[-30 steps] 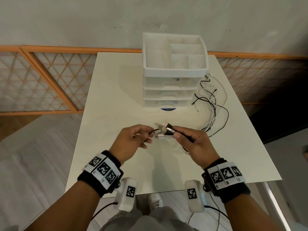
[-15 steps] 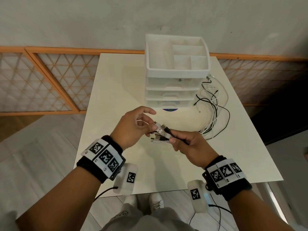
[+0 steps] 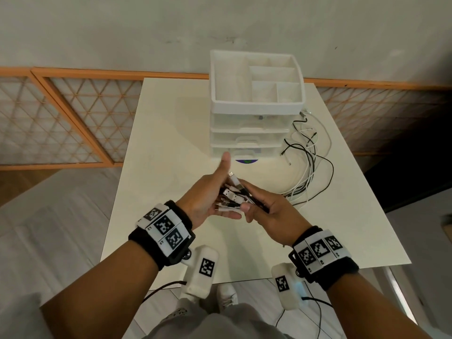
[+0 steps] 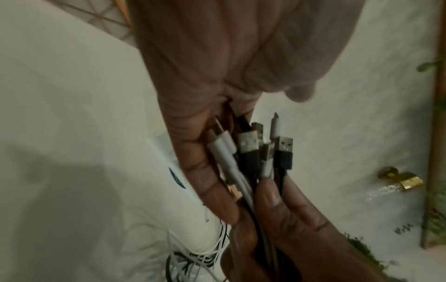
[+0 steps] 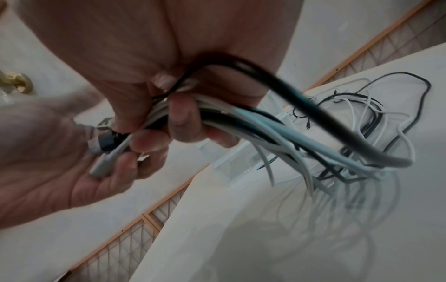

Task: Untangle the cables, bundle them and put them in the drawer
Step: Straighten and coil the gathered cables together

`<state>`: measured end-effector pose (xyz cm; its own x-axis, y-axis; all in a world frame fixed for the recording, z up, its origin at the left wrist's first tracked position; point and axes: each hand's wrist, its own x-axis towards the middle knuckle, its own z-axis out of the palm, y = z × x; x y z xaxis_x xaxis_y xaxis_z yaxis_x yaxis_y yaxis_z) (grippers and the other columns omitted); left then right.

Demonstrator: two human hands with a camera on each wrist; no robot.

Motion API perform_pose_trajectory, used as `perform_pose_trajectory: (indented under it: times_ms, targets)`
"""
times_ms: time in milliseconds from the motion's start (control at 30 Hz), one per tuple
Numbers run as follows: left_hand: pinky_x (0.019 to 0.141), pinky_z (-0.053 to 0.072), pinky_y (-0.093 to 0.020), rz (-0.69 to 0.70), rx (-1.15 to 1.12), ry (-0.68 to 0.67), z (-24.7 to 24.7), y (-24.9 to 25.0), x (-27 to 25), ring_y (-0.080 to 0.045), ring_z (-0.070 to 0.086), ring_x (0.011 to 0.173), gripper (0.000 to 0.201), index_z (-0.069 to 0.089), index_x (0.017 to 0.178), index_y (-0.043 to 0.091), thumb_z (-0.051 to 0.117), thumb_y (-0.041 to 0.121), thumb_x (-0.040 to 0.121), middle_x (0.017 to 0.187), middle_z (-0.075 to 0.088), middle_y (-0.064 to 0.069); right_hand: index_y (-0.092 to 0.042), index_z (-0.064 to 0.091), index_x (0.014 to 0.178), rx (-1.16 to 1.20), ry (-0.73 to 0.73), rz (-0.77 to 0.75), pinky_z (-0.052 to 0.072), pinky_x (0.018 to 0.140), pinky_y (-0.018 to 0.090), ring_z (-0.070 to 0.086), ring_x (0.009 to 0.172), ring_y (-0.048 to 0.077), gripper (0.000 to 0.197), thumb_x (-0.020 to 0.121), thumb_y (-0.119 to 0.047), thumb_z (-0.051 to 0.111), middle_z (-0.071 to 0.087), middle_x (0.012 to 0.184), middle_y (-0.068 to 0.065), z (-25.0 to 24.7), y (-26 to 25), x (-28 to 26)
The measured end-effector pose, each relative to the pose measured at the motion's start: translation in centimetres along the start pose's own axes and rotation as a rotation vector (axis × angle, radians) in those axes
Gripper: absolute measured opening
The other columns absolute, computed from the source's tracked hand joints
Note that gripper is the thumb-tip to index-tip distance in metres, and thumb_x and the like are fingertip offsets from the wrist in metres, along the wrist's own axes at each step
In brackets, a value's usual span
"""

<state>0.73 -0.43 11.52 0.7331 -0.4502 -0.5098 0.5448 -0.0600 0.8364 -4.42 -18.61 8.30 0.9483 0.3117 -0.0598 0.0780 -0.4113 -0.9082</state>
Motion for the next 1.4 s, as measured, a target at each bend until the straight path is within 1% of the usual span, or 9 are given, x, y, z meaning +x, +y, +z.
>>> perform_pose_trajectory:
  times_ms: [200, 367, 467, 567, 700, 900, 1100, 1233, 1400]
  targets:
    - [0.044, 0.044, -0.021, 0.165, 0.4, 0.101, 0.7, -0.6, 0.1, -0.018, 0.067, 0.058, 0.044, 0.064, 0.1, 0.016, 0.074, 0.053, 0.077, 0.074, 0.075, -0.007, -0.039, 0.046, 0.137, 0.001, 0.043, 0.015, 0.054, 0.074, 0.027, 0.062, 0.072, 0.009, 0.044, 0.098, -0.024, 0.059, 0.069, 0.086, -0.012, 0.8, -0.3, 0.5]
    - [0.043, 0.036, -0.018, 0.248, 0.298, 0.261, 0.6, -2.1, 0.4, -0.018, 0.052, 0.044, 0.013, 0.07, 0.077, 0.011, 0.072, 0.023, 0.082, 0.055, 0.064, -0.001, -0.027, 0.042, 0.119, 0.048, 0.043, 0.1, 0.053, 0.071, 0.026, 0.063, 0.071, 0.009, 0.042, 0.089, -0.03, 0.071, 0.074, 0.082, -0.006, 1.2, -0.2, 0.7]
    - [0.042, 0.034, -0.018, 0.271, 0.275, 0.339, -0.4, -2.2, 0.6, -0.019, 0.05, 0.042, 0.016, 0.069, 0.067, 0.011, 0.073, 0.02, 0.08, 0.052, 0.059, -0.002, -0.028, 0.052, 0.096, -0.319, -0.006, 0.185, 0.045, 0.073, 0.031, 0.057, 0.072, 0.01, 0.03, 0.084, -0.047, 0.072, 0.064, 0.075, -0.006, 0.6, 1.4, 0.5]
    - [0.043, 0.035, -0.017, 0.313, 0.352, 0.337, -1.7, -2.0, 0.3, -0.019, 0.05, 0.041, 0.017, 0.069, 0.066, 0.012, 0.074, 0.019, 0.081, 0.051, 0.058, -0.002, -0.032, 0.064, 0.09, -0.772, -0.04, 0.228, 0.036, 0.093, 0.039, 0.047, 0.104, 0.015, 0.028, 0.08, -0.059, 0.068, 0.053, 0.101, -0.015, -0.2, 4.0, -0.3]
    - [0.047, 0.039, -0.018, 0.385, 0.421, 0.296, -1.8, -1.8, -0.1, -0.016, 0.051, 0.042, 0.017, 0.071, 0.064, 0.014, 0.072, 0.014, 0.081, 0.059, 0.063, -0.011, -0.029, 0.067, 0.098, -0.922, 0.071, 0.357, 0.049, 0.079, 0.038, 0.057, 0.097, 0.029, 0.018, 0.087, -0.043, 0.064, 0.045, 0.11, 0.001, -0.4, 6.3, 0.2]
    - [0.048, 0.041, -0.017, 0.462, 0.421, 0.402, -1.2, -2.8, 0.2, -0.01, 0.049, 0.041, 0.017, 0.071, 0.065, 0.013, 0.073, 0.01, 0.082, 0.057, 0.064, 0.0, -0.013, 0.068, 0.091, -0.59, 0.549, 0.37, 0.054, 0.07, 0.039, 0.061, 0.074, 0.036, 0.016, 0.079, -0.015, 0.078, 0.047, 0.101, 0.013, -1.2, 8.4, 3.7]
    - [0.048, 0.042, -0.01, 0.349, 0.35, 0.539, -2.2, -5.7, 0.9, -0.004, 0.051, 0.04, 0.012, 0.072, 0.073, 0.006, 0.072, 0.009, 0.084, 0.046, 0.058, 0.011, -0.037, 0.032, 0.148, -0.641, 0.099, 0.474, 0.036, 0.112, 0.042, 0.038, 0.132, 0.027, 0.091, 0.072, -0.042, 0.081, 0.027, 0.145, 0.006, 0.0, 7.0, 2.3]
    - [0.044, 0.04, -0.017, 0.278, 0.272, 0.448, -2.0, -5.5, 1.2, -0.011, 0.054, 0.042, 0.011, 0.072, 0.078, 0.006, 0.072, 0.014, 0.084, 0.05, 0.06, 0.004, -0.04, 0.033, 0.148, -0.44, 0.024, 0.052, 0.038, 0.112, 0.042, 0.046, 0.133, 0.013, 0.086, 0.073, -0.047, 0.075, 0.047, 0.145, -0.005, 1.9, 1.9, 2.0]
    - [0.048, 0.042, -0.029, 0.203, 0.029, 0.256, -1.4, -4.5, 0.9, -0.024, 0.054, 0.06, 0.02, 0.067, 0.092, 0.001, 0.058, 0.019, 0.095, 0.077, 0.064, -0.021, -0.035, 0.056, 0.136, -0.02, 0.056, -0.014, 0.052, 0.091, 0.02, 0.068, 0.094, -0.001, 0.053, 0.089, -0.015, 0.071, 0.075, 0.103, -0.011, 3.0, 0.3, 2.5]
